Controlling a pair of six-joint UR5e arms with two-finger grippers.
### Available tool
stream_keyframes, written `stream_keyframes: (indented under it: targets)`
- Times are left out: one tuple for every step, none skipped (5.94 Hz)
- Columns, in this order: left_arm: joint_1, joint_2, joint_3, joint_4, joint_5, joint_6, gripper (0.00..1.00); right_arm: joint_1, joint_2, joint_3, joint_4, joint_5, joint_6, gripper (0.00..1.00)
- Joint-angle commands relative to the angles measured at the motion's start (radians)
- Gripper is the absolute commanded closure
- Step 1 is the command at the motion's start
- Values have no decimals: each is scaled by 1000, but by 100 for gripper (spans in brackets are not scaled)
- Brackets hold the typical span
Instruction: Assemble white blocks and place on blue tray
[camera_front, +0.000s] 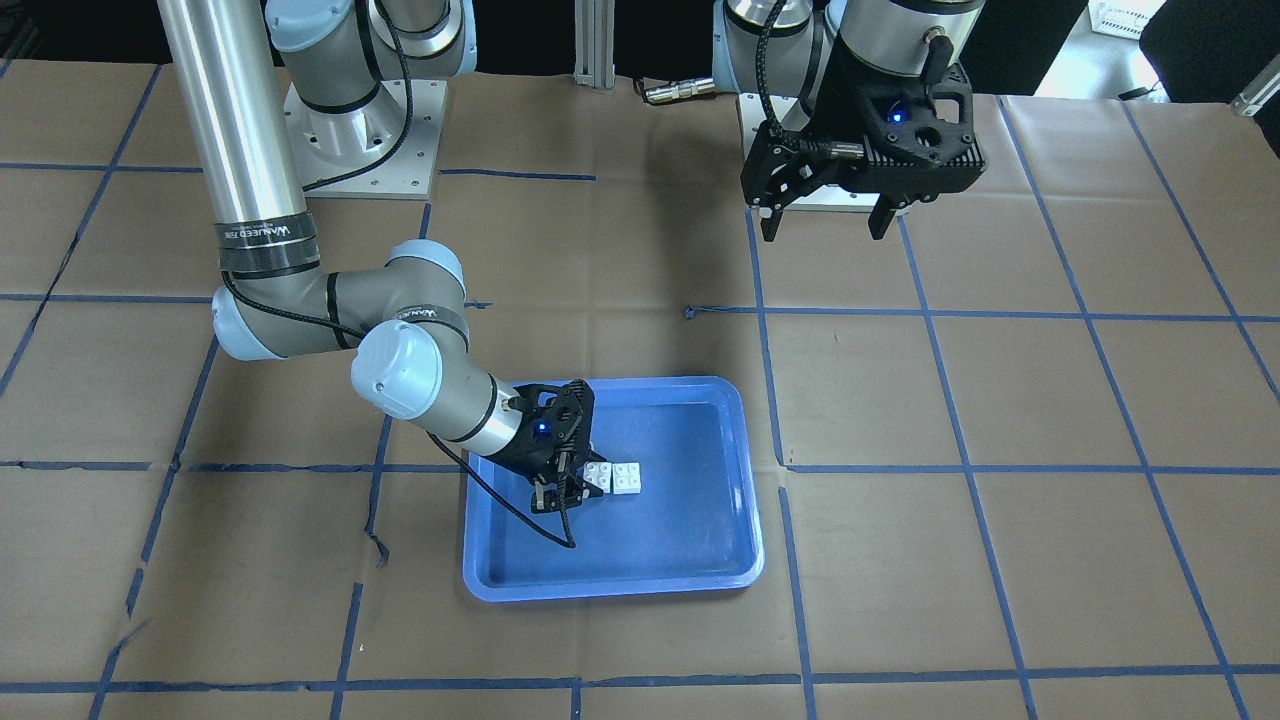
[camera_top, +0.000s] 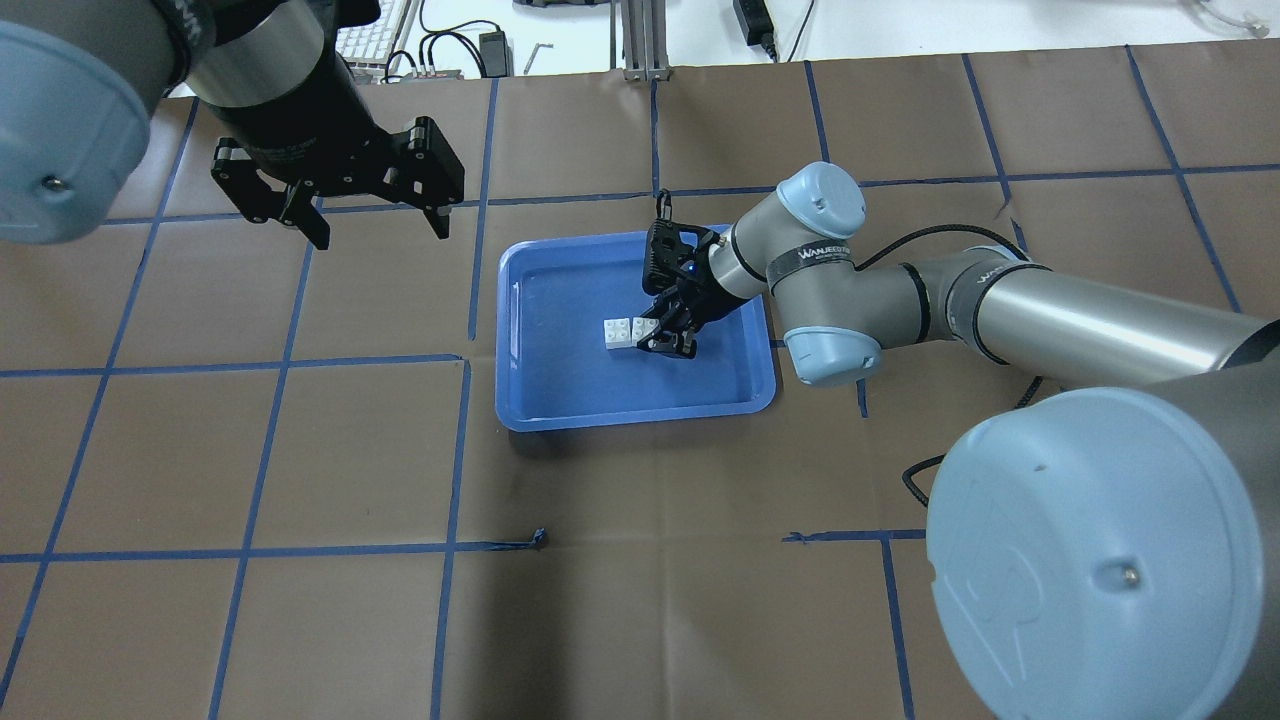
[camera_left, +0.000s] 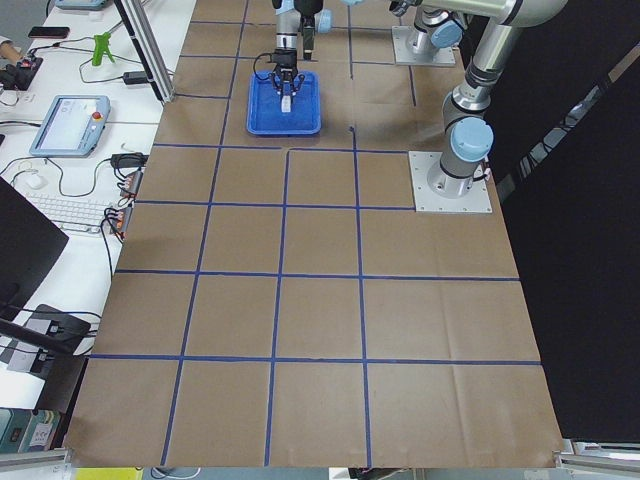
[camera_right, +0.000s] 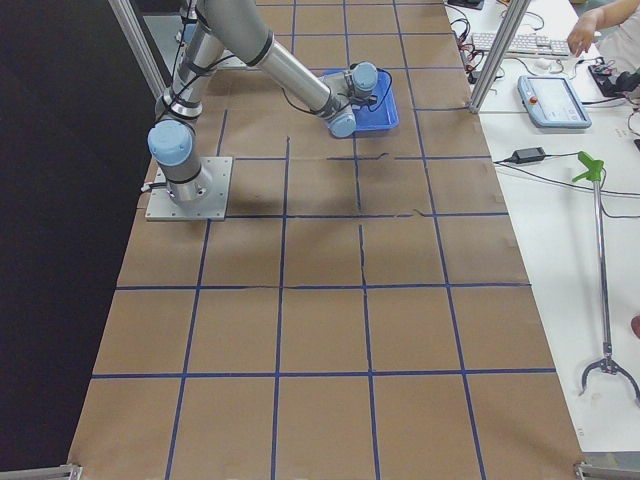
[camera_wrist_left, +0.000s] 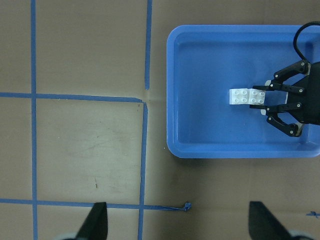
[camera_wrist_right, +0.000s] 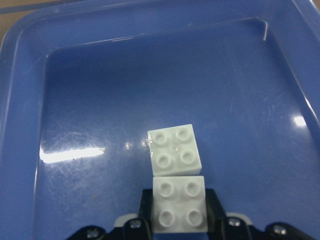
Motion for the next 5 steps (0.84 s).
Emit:
stream_keyframes:
  targets:
    - [0,1,0,-2,0,0,1,9,1,-1,-2,2,1,75]
    - [0,-1,0,-3,0,0,1,9,1,-2,-3,0,-2,75]
    - [0,-1,0,-2,0,0,1,9,3,-2,-26,-1,-1,75]
    - [0,-1,0,-2,0,0,1,9,3,-2,-37,0,-2,75]
    - [0,-1,0,-2,0,0,1,9,3,-1,-55,0,1,75]
